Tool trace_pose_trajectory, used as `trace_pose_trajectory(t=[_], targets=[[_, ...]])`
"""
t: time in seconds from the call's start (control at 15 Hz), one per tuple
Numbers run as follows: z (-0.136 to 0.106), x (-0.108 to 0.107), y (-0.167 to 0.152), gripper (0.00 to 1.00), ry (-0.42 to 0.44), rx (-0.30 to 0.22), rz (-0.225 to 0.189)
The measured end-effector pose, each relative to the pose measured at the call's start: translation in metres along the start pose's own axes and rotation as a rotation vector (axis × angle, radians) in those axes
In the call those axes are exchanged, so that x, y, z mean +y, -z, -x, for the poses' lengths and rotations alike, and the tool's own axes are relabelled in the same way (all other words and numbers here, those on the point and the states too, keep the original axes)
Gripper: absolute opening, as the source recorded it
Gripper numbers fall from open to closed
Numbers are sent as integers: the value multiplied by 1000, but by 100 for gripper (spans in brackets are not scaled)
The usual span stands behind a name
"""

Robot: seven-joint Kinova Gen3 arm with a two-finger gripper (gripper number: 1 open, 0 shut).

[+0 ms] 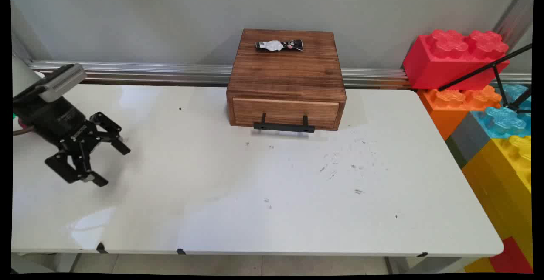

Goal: Open the drawer

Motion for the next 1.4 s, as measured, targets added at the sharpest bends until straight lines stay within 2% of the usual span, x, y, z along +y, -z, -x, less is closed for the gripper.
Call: trace_pose_trajectory(t=[0.2, 0.4, 0.6, 0.73, 0.93, 1.13, 1.4], targets=[[-16, -7, 0, 100, 19, 27, -30], [-47, -18, -1, 100, 42, 76, -60], [-94, -38, -4, 100, 71, 117, -94], [-134, -53, -8, 100, 77, 126, -117], [-187, -72, -18, 100, 60, 116, -128], [-225, -85, -34, 100, 41, 87, -142], [-254, -91, -58, 100, 26, 46, -159]])
